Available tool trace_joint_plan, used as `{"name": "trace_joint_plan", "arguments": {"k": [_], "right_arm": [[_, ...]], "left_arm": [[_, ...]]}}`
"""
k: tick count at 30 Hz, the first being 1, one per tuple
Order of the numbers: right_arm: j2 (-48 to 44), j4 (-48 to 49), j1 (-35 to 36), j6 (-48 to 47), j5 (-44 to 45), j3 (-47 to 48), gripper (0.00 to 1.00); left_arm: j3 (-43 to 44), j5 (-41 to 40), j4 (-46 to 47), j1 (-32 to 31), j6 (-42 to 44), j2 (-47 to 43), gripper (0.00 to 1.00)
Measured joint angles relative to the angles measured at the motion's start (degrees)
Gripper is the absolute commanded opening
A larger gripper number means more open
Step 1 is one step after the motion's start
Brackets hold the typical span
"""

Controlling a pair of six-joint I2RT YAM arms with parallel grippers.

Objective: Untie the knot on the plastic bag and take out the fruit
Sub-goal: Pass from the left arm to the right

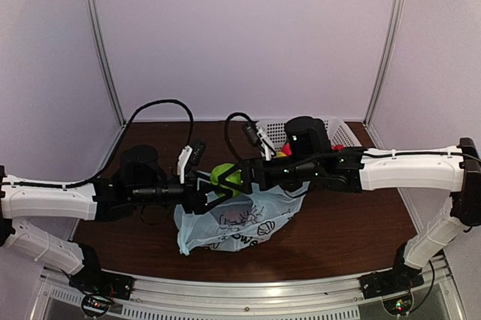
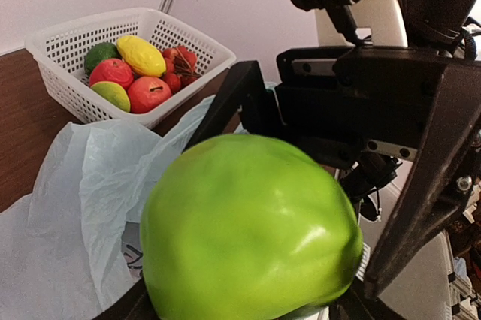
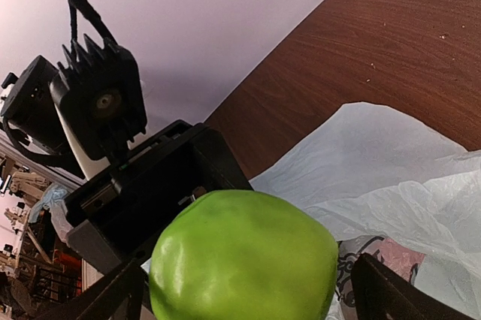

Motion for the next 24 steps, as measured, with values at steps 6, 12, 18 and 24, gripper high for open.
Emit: {"name": "trace_joint_plan", "arguments": {"k": [6, 12, 18, 24], "right_arm": [[0.8, 1.0, 0.2, 2.0, 0.2, 0.2, 0.77], [0.8, 1.1, 0.2, 2.9, 0.4, 0.2, 0.68], [0.7, 0.8, 0.1, 2.8, 2.3, 0.2, 0.65], [-4.3, -4.8, -4.0, -0.1, 7.6, 0.3, 0.64]], "left_arm": [[0.3, 0.3, 0.0, 0.0, 0.1, 0.4, 0.59], [0.9, 0.2, -0.6, 0.0, 0.4, 0.7, 0.74], [2.1, -1.6, -3.6, 0.0, 0.4, 0.7, 0.97], [10.6, -9.2, -19.8, 0.4, -1.5, -2.2, 0.98]]}}
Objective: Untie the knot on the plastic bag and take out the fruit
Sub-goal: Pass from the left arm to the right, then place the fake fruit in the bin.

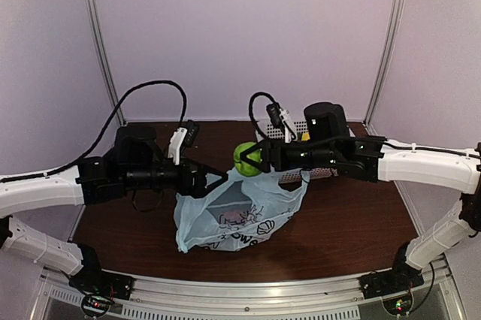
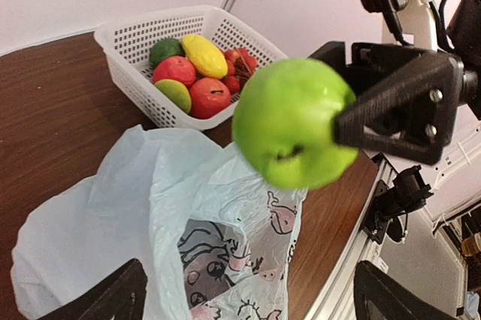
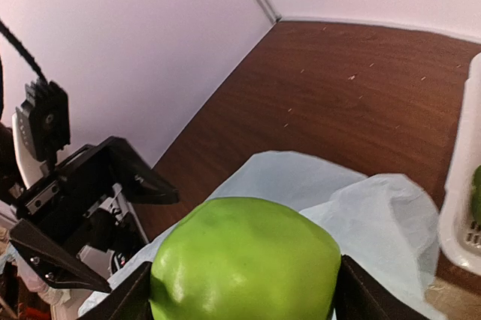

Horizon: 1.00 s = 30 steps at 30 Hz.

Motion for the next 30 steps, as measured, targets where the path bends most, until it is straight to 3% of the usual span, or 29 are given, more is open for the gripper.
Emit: {"name": "trace_joint_plan", "arguments": {"k": [5, 12, 22, 28, 30], "right_arm": [[-5.6, -7.7, -8.3, -5.1, 6.3, 3.9, 0.64], [-6.4, -14.3, -22.1, -11.3, 12.0, 6.3, 0.63], [7.7, -15.9, -33.5, -16.2, 15.1, 6.7, 0.65], [14.2, -16.0, -36.5, -18.1, 15.8, 8.7, 0.76], [15.1, -15.9, -37.1, -18.4, 16.0, 9.2, 0.84]], "left_arm": [[6.0, -4.1, -13.8, 2.3, -3.3, -5.6, 0.97], [3.5, -4.5, -24.8, 4.6, -10.2, -11.7, 0.97], [-5.4, 0.4, -24.6, 4.6, -18.8, -13.4, 0.97], [-6.2, 3.3, -20.8, 4.6, -19.8, -9.3, 0.97], [-6.5, 4.0, -19.8, 4.6, -19.8, -7.3, 0.97]]}}
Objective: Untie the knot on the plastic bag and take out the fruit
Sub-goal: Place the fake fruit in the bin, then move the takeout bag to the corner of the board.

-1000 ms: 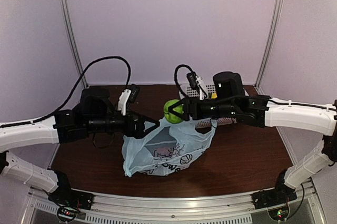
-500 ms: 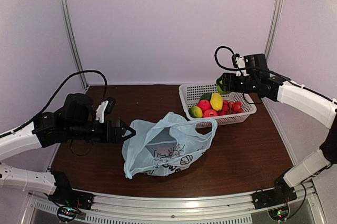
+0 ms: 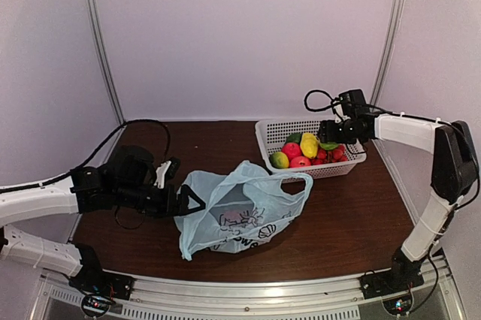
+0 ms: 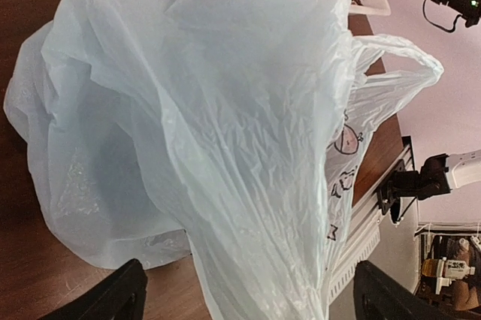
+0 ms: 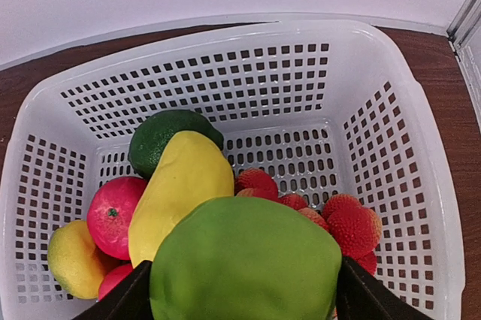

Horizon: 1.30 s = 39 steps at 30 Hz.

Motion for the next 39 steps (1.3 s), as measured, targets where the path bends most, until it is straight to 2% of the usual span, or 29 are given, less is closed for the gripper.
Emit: {"name": "trace_joint_plan", "arguments": {"k": [1, 2, 6, 11, 13, 16, 22, 28, 34, 39], "right_arm": [[0.5, 0.1, -0.3, -0.1, 0.0, 0.4, 0.95], [1.0, 0.0, -0.5, -0.4, 0.0, 0.9, 0.99], [2.6, -0.1, -1.0, -1.3, 0.2, 2.4, 0.99], [2.0, -1.7, -1.1, -2.7, 1.6, 3.7, 0.99], [0.6, -2.5, -1.1, -3.2, 1.9, 3.8, 0.99], [-2.4, -3.6, -1.1, -3.9, 1.8, 3.8, 0.99], [-11.0, -4.3, -1.1, -4.2, -2.4, 2.2, 0.99], [-19.2, -4.4, -1.0, -4.1, -7.6, -3.4, 0.99], [-23.4, -5.5, -1.0, -3.8, -8.0, -7.2, 0.99], [-25.0, -5.7, -1.0, -2.9, -7.8, -9.7, 0.99]], "left_arm": [[-0.1, 0.4, 0.5, 0.0, 0.0, 1.1, 0.95], [-0.2, 0.8, 1.0, 0.0, 0.0, 2.2, 0.91], [-0.2, 2.3, 2.9, 0.0, 0.3, 5.2, 0.65], [-0.2, 4.1, 5.7, 0.0, 1.1, 7.0, 0.27], [-0.2, 4.6, 6.7, 0.0, 1.1, 7.5, 0.14], [-0.2, 4.7, 8.3, 0.0, 1.4, 8.2, 0.02], [0.9, 2.0, 9.4, 0.0, 5.6, 8.0, 0.0], [4.1, -4.4, 11.4, 0.7, 14.0, 5.5, 0.0], [4.6, -5.6, 16.2, 8.4, 21.7, 4.8, 0.0], [4.6, -2.9, 21.5, 15.1, 25.4, 7.8, 0.0]]}}
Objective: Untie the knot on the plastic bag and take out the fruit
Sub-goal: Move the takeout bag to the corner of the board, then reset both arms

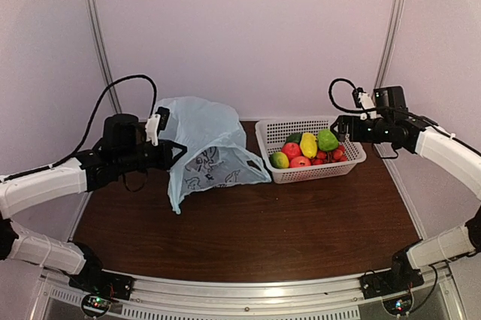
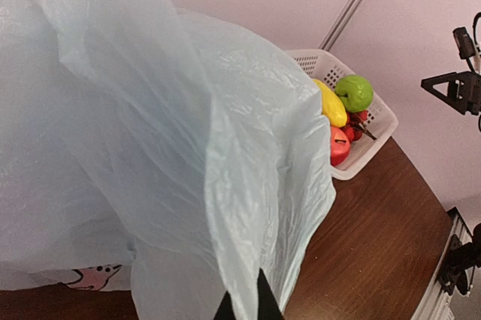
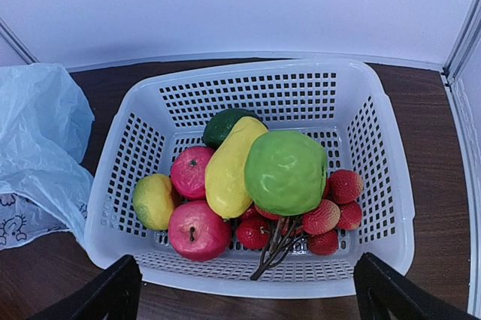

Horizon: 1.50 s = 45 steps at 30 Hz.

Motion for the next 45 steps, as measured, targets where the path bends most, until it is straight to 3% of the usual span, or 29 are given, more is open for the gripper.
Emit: {"name": "trace_joint_plan", "arguments": {"k": [5, 6, 9, 13, 18, 25, 36, 45], "right_arm": [[-0.5, 0.4, 0.0, 1.8, 1.0, -3.0, 0.99], [-0.6, 0.4, 0.0, 2.0, 1.1, -3.5, 0.99], [-0.6, 0.6, 0.0, 2.7, 1.2, -4.3, 0.99], [-0.6, 0.9, 0.0, 3.4, 1.3, -4.8, 0.99], [-0.9, 1.2, 0.0, 3.6, 2.1, -5.3, 0.99], [-1.0, 1.3, -0.3, 3.7, 4.2, -5.4, 0.99], [-9.5, 3.3, -8.8, 3.4, 6.7, -10.3, 0.99], [-25.6, 15.2, -9.7, 0.3, 8.2, -22.4, 0.99]], "left_arm": [[0.0, 2.8, 2.5, 5.4, 0.5, 5.3, 0.0], [0.0, 3.4, 3.0, 6.3, 0.5, 6.4, 0.06], [0.0, 4.7, 4.0, 8.2, 0.3, 9.2, 0.31], [0.1, 6.2, 4.9, 10.3, -0.9, 12.2, 0.75], [1.7, 4.4, 3.1, 11.5, -1.4, 12.9, 0.97], [2.0, 1.0, -2.9, 17.2, -1.0, 5.6, 0.98], [3.4, -0.4, -17.6, 35.8, 4.6, -11.1, 0.97], [-0.4, -3.2, -18.8, 36.1, 11.1, -29.2, 0.97]]}}
